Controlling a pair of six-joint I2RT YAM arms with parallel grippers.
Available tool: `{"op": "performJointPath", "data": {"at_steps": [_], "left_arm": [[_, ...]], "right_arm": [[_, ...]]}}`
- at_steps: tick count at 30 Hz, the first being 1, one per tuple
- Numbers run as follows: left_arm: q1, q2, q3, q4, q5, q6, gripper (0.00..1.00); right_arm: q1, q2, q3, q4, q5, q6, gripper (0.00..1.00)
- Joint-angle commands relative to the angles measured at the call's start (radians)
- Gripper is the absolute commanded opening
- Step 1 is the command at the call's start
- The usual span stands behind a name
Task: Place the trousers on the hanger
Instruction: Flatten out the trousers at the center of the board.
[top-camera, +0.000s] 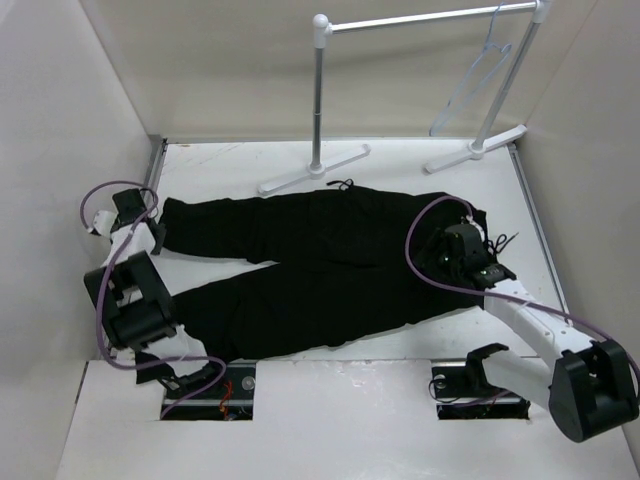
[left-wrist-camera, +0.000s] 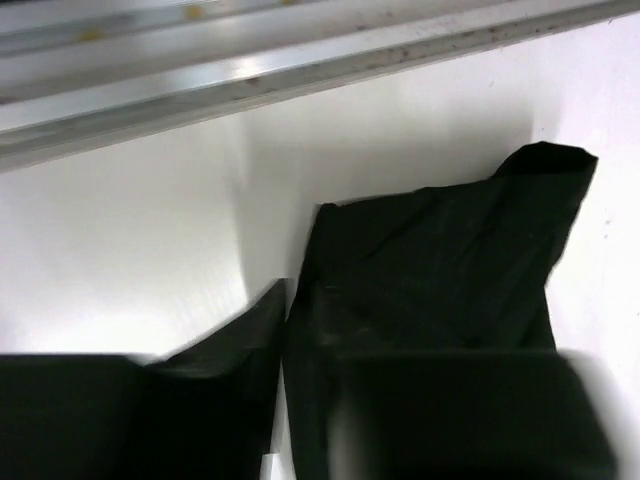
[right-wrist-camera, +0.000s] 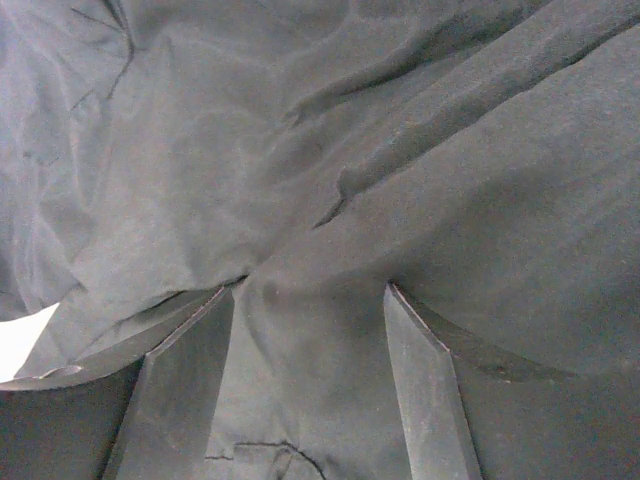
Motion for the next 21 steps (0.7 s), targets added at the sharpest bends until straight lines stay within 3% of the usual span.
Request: {"op": "performJointPath", "data": {"at_steps": [1,2,5,7,9,11,13,15,21], "left_arm": [[0.009,-0.076,-0.048,-0.088,-0.079,-0.038,0.22],[0.013,-0.061,-0.039,-0.116,-0.078,-0.037,0.36],[0.035,-0.076,-0.008,-0.141,-0.066,-0.020,0.55],[0.035,-0.108,0.024,-0.113,-0.060,-0.006,0.57],[0.000,-0.116,0.091,-0.116,-0.070,-0.003,0.55],[-0.049,-0.077,0.176,-0.106,-0.073,0.011,0.56],[-0.089,0.007,0.281,-0.121,-0.060,0.037,0.57],[-0.134,0.129,0.425,-0.151,-0.041,0.078,0.59],[-0.192,0.436,0.797,-0.311,-0.050,0.166,0.60]], "right_arm": [[-0.005,0.035,0.041,0.084,-0.016,0.004,0.69],[-0.005,0.049,0.049,0.088,-0.026,-0.003,0.71],[-0.001,0.072,0.064,0.092,-0.044,-0.004,0.73],[0.004,0.077,0.064,0.102,-0.046,0.000,0.73],[0.016,0.078,0.061,0.105,-0.050,0.002,0.66],[0.024,0.080,0.057,0.105,-0.055,-0.001,0.52],[0.024,0.080,0.054,0.108,-0.064,-0.007,0.28],[0.024,0.084,0.051,0.107,-0.075,-0.010,0.18],[0.024,0.071,0.048,0.092,-0.076,-0.010,0.25]]}}
